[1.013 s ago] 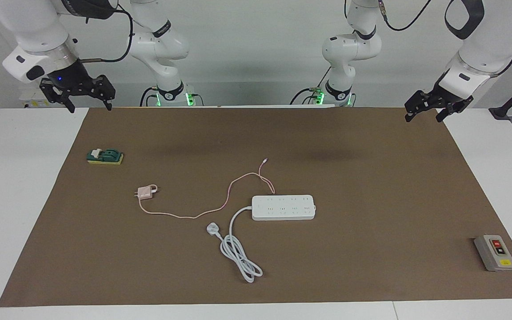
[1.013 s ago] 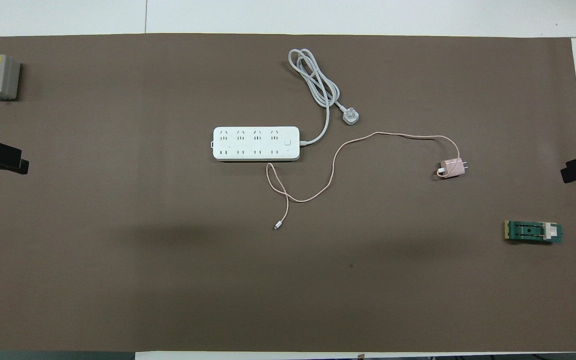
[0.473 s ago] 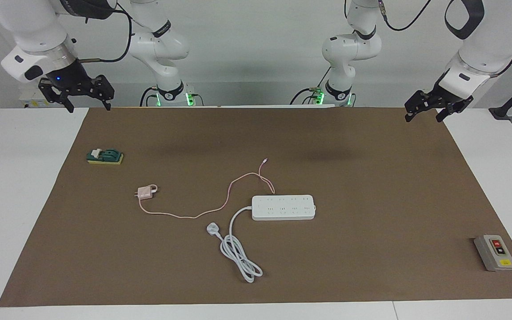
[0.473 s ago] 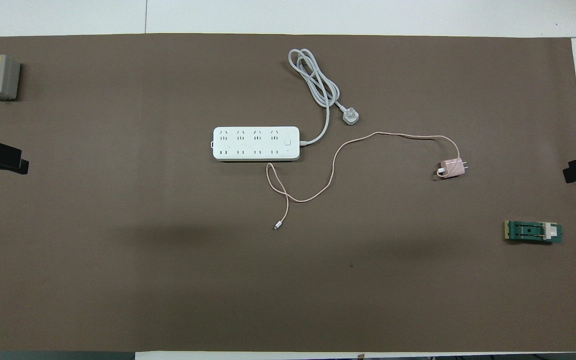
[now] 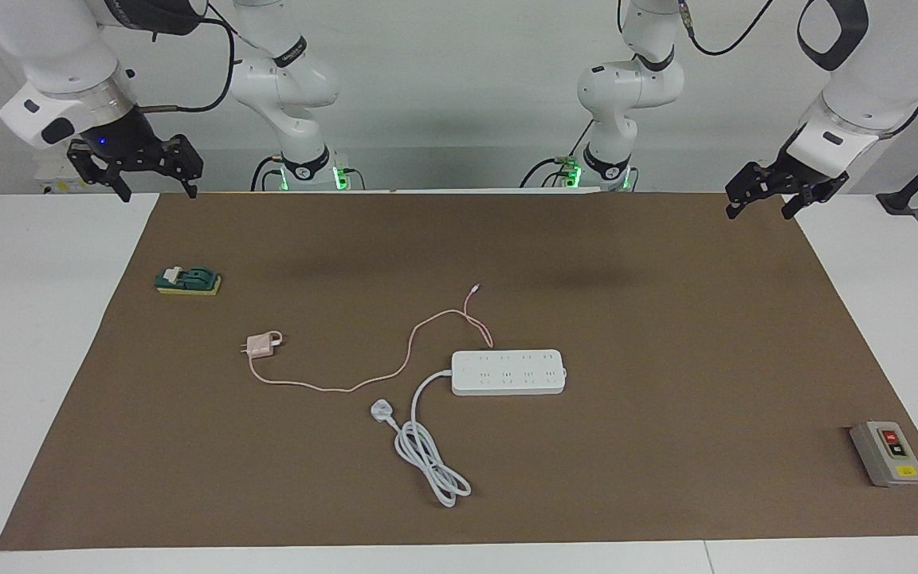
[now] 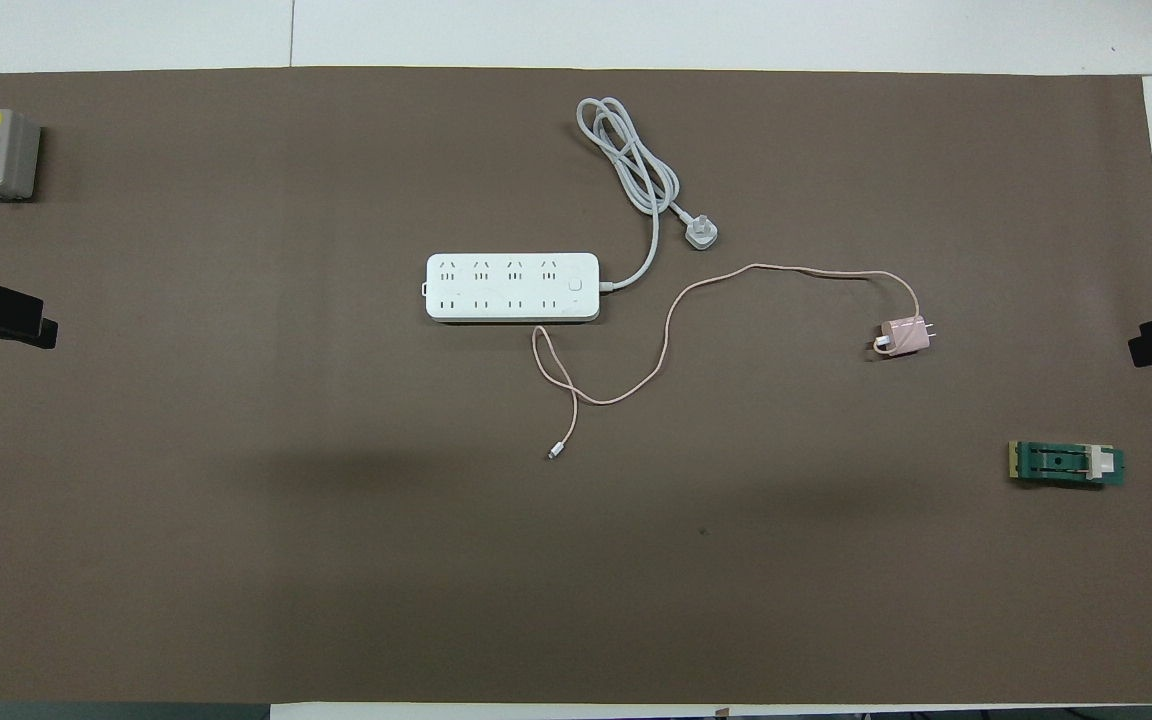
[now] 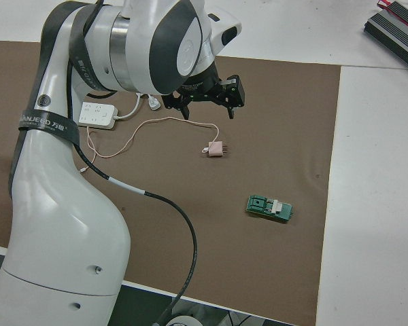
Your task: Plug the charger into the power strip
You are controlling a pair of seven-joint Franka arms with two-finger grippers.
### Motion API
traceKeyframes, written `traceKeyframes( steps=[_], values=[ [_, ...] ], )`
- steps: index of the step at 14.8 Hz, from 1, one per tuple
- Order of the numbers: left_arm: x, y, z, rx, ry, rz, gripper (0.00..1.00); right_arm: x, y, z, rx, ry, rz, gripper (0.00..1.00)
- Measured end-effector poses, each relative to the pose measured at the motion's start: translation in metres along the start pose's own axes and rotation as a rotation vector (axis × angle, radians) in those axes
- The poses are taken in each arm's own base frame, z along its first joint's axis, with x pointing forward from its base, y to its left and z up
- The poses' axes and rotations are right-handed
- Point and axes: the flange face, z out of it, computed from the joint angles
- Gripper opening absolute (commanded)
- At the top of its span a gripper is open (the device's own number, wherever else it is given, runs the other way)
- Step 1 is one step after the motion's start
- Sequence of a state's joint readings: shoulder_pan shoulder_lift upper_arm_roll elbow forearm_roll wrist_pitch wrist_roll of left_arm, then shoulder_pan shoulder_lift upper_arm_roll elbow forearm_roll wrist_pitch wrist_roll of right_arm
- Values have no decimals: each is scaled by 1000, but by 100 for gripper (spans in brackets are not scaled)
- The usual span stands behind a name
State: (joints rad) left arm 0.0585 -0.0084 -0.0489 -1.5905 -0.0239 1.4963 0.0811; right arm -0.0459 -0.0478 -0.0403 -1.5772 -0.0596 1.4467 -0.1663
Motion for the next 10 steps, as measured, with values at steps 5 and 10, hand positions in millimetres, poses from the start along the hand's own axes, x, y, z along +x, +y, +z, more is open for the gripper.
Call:
traceKeyframes(
  steps=[5,10],
  values=[
    [0,0,0,0,0,0,100,1,-3,2,0,-5,332,100],
    [0,0,0,0,0,0,100,6,-9,22,55,-53,652,100]
  ],
)
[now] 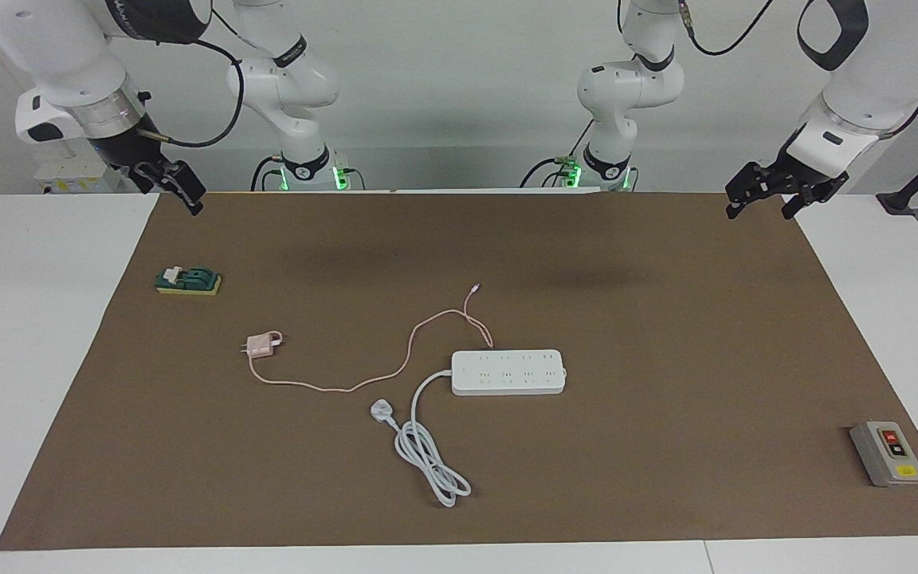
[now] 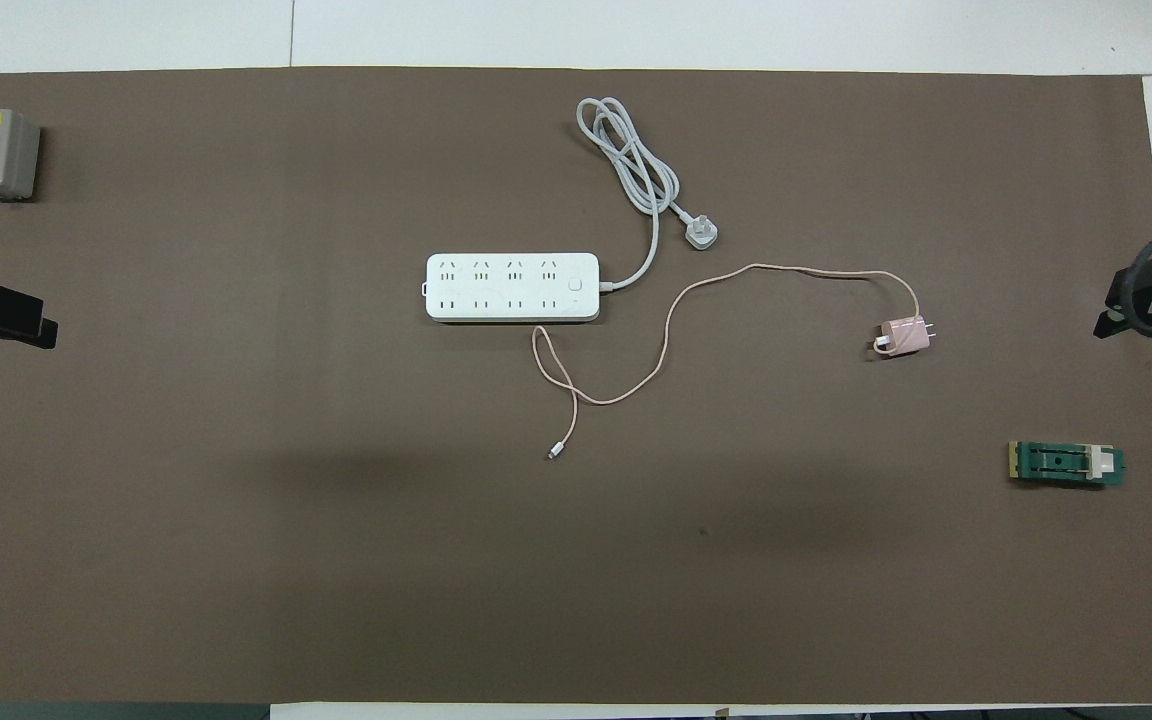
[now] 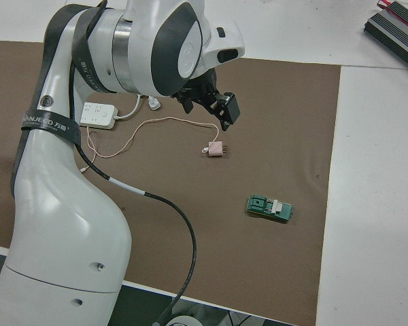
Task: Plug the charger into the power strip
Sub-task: 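Reach the right gripper toward the pink charger plug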
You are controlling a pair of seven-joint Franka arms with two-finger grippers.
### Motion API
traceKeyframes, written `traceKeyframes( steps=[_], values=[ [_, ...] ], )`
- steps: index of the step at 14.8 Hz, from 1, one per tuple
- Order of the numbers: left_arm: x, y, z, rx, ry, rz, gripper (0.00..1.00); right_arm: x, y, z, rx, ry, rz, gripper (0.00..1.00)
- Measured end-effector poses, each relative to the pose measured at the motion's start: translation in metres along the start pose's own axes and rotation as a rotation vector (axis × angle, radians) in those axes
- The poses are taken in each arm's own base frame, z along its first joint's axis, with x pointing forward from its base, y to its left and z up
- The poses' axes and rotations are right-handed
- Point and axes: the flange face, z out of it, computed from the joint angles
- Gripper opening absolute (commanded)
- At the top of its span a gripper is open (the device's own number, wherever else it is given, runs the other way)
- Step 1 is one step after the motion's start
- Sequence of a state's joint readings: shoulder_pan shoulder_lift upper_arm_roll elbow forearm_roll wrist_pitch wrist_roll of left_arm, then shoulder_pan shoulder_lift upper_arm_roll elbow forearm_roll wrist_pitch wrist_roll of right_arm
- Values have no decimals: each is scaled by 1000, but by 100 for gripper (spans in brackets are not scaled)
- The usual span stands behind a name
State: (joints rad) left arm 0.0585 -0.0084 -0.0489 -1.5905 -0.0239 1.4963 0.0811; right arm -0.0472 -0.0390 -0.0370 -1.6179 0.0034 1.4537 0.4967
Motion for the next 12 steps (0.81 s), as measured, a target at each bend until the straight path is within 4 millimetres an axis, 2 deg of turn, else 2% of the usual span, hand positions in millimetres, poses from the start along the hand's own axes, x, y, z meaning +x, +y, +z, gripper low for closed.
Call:
traceKeyframes(
  steps=[3,7,12],
  values=[
    [0,0,0,0,0,0,100,13,4,22,76,-56,169,100],
    [0,0,0,0,0,0,100,48,24,63,159,-152,350,100],
    [0,0,0,0,0,0,100,88,30,115,212,-250,518,100]
  ],
)
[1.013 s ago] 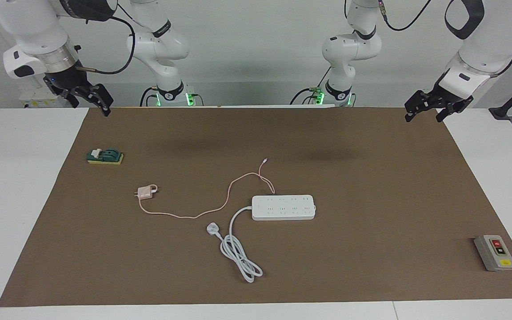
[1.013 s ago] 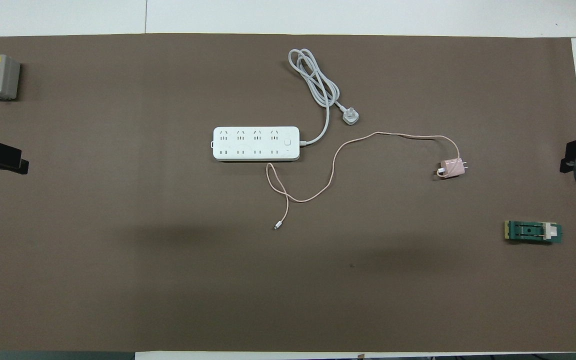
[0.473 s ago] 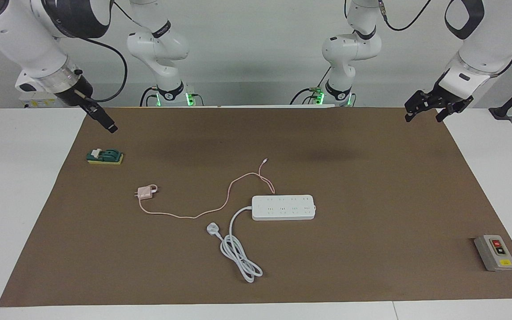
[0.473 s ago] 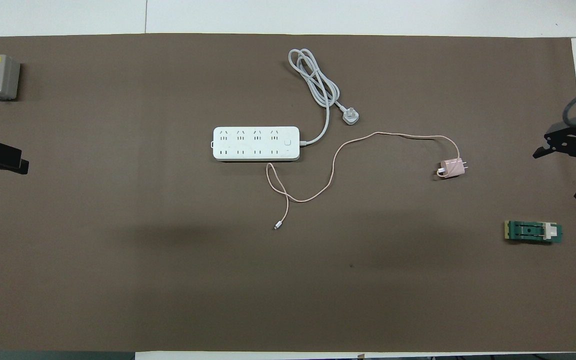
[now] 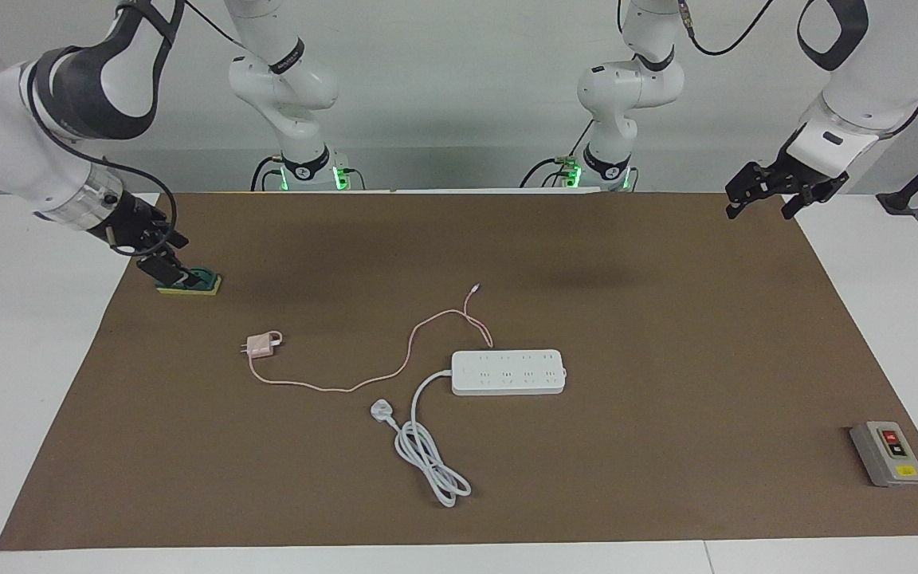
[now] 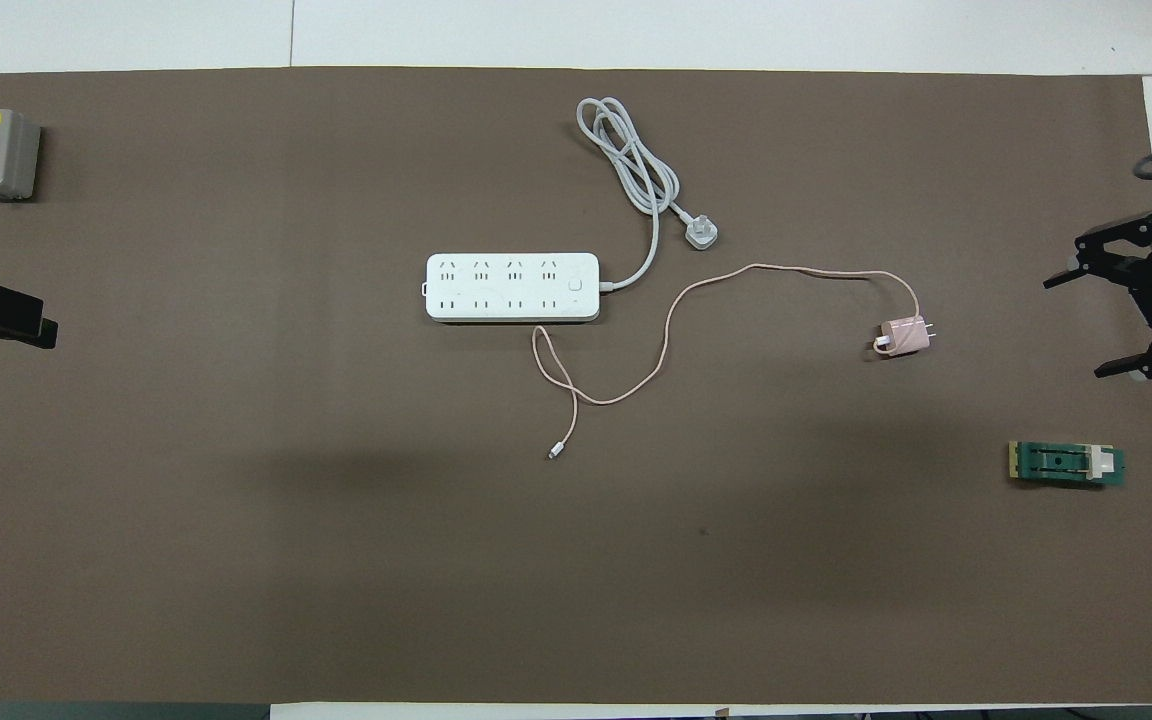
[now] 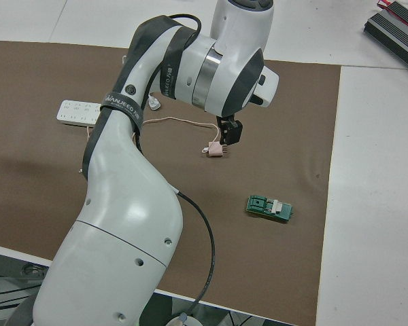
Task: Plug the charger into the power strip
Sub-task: 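Reach the right gripper toward the pink charger plug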
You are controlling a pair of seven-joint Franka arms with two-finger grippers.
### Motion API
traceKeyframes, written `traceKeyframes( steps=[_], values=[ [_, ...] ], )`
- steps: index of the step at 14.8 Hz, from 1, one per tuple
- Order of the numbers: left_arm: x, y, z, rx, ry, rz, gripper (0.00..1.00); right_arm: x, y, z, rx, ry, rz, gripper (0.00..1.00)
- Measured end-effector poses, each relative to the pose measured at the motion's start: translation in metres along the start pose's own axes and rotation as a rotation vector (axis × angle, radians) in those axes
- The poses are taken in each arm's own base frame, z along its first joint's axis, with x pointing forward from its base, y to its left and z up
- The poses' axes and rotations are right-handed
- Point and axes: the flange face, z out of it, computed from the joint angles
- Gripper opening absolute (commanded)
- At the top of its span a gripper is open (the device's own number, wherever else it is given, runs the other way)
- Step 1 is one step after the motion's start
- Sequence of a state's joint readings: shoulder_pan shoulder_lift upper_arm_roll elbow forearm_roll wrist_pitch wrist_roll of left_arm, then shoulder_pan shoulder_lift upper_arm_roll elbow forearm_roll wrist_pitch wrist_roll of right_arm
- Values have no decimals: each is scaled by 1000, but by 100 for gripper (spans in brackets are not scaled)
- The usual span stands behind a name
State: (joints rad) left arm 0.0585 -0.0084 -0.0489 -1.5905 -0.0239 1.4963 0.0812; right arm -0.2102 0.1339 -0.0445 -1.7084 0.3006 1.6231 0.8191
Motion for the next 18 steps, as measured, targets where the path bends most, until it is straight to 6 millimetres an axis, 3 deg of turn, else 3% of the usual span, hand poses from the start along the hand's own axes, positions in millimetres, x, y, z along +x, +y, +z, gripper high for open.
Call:
traceKeyframes(
  steps=[4,9,12,18],
  values=[
    [0,0,0,0,0,0,100,31,-1,34,52,-74,68,100],
    [0,0,0,0,0,0,100,51,-5,89,51,-184,129,100],
    [0,0,0,0,0,0,100,74,-1,119,66,-257,173,100],
    [0,0,0,0,0,0,100,95,-6,163,126,-347,154,100]
  ],
)
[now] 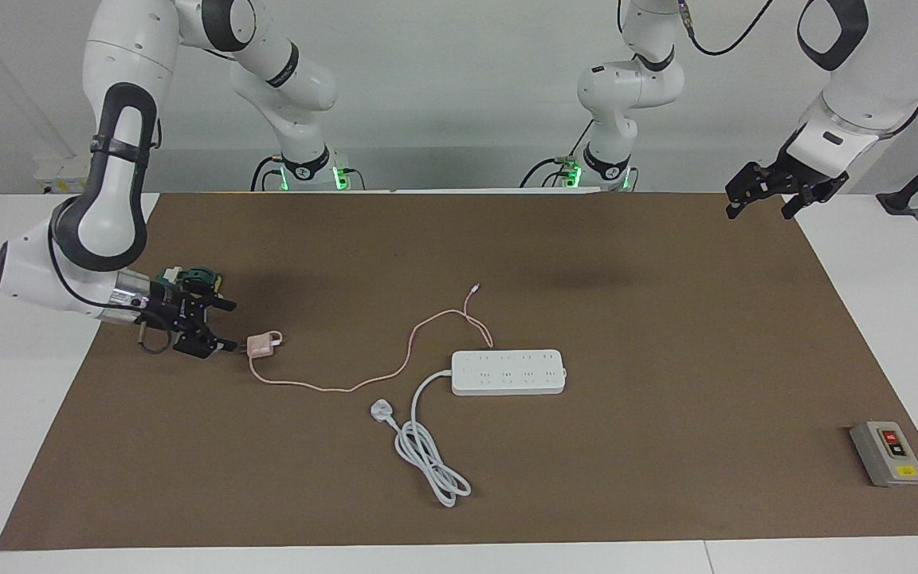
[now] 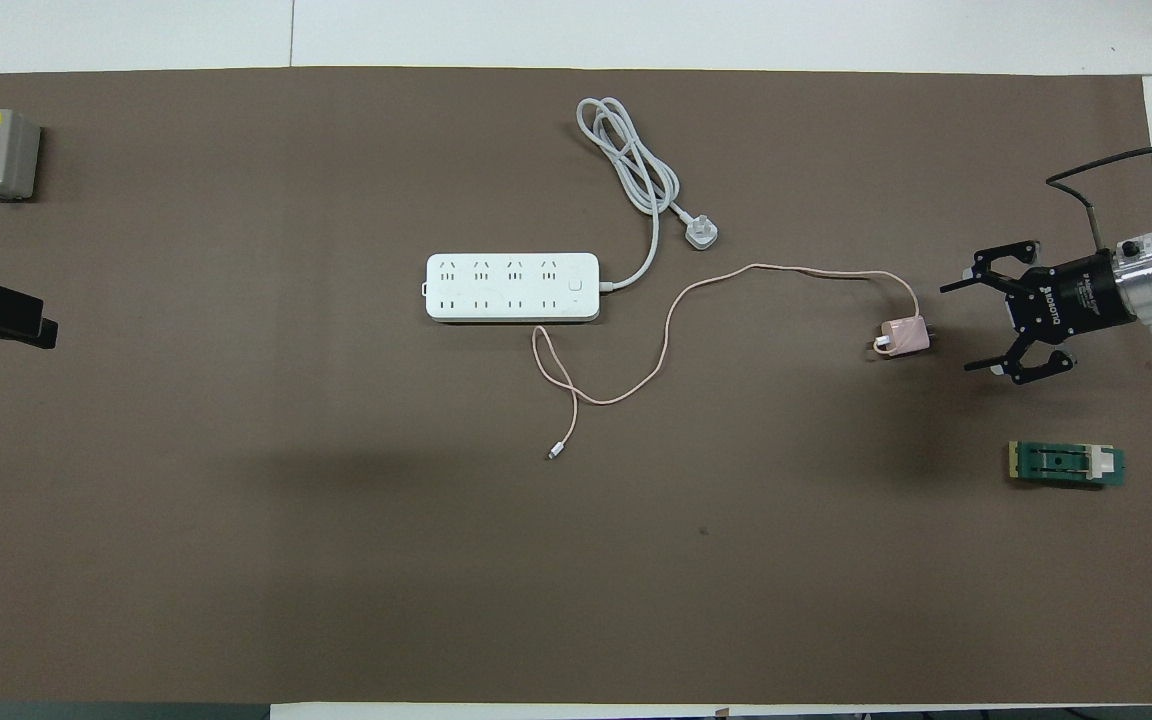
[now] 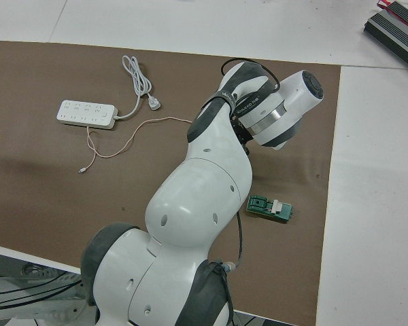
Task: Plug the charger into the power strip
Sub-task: 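Reach the right gripper toward the pink charger plug, then grasp the pink charger with the right gripper while the left gripper grips the strip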
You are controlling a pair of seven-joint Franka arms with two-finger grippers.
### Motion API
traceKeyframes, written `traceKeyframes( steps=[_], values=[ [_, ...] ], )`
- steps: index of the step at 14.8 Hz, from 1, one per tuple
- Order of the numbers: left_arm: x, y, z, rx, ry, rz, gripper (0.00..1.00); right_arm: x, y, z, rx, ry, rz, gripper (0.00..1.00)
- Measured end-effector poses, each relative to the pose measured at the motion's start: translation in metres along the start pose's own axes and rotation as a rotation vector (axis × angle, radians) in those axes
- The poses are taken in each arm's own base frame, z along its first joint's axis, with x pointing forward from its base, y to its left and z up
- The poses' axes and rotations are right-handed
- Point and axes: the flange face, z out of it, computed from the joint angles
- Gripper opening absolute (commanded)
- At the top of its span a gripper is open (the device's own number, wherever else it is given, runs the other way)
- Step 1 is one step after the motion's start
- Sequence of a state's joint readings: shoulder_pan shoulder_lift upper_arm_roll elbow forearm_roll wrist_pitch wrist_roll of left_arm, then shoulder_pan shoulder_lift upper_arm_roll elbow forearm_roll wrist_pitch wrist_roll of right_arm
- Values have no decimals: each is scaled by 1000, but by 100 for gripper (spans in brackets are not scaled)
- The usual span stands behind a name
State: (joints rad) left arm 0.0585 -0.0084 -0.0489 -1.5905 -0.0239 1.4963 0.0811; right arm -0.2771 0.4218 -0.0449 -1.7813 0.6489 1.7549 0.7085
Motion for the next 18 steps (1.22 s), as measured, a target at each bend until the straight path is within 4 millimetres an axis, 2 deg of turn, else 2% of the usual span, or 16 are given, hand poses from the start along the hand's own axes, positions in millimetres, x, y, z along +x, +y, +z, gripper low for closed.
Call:
traceKeyframes(
  steps=[7,14,18],
  values=[
    [0,0,0,0,0,0,100,23,4,28,24,-3,-5,100],
    [0,2,-1,1,2,4,100,29,0,43,40,-4,5,100],
    [-9,3,-15,4,29,22,100,27,-1,52,34,4,3,100]
  ],
)
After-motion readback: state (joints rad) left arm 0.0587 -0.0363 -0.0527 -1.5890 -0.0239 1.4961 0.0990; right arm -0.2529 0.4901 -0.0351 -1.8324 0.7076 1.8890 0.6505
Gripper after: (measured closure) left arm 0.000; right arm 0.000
